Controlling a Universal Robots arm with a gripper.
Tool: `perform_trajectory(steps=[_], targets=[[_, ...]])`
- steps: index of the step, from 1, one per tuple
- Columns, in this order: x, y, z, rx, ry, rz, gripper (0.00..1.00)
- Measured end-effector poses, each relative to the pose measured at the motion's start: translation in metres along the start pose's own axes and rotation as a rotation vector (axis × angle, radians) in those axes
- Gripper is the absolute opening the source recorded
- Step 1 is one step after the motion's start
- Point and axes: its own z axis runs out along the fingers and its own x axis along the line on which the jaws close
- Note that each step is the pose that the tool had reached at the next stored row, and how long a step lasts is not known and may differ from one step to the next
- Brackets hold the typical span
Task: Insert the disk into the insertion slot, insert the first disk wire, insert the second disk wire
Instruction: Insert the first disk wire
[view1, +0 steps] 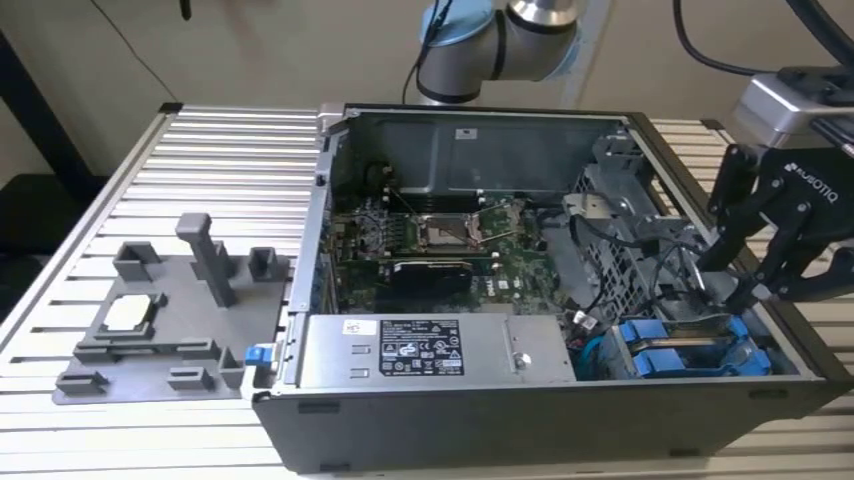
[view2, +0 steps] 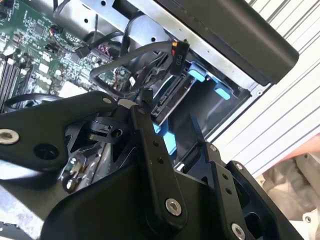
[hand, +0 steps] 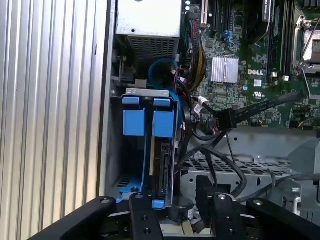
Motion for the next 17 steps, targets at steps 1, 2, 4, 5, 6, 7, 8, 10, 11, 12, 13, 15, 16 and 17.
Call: perform_trajectory(steps=[1,2,4,5,6,7,8,10,11,12,13,15,16,17], targets=[[-0.0008,-0.001,0.0001,0.0,-0.0001,-0.001,0.47],[-0.0015,-0.002,0.0,0.0,0.0001,-0.003,0.47],[-0.0028,-0.0042,0.0,0.0,0.0003,-0.006,0.47],[-0.0034,-0.0053,0.0,0.0,0.0004,-0.008,0.47],[-0.0038,-0.0064,0.0,0.0001,0.0004,-0.01,0.47],[-0.0042,-0.0075,0.0,0.0001,0.0006,-0.012,0.47],[-0.0044,-0.0085,-0.0001,0.0001,0.0009,-0.015,0.47],[-0.0049,-0.0103,-0.0001,0.0001,0.0015,-0.023,0.47],[-0.0049,-0.0109,0.0,0.0001,0.0018,-0.028,0.47],[-0.0049,-0.0114,0.0003,0.0001,0.0021,-0.036,0.47],[-0.0049,-0.0117,0.0005,0.0001,0.0025,-0.045,0.47],[-0.0048,-0.0122,0.0008,0.0003,0.0037,-0.066,0.47],[-0.0048,-0.0125,0.0009,0.0004,0.0043,-0.076,0.47],[-0.0048,-0.0129,0.0011,0.0005,0.0049,-0.086,0.47]])
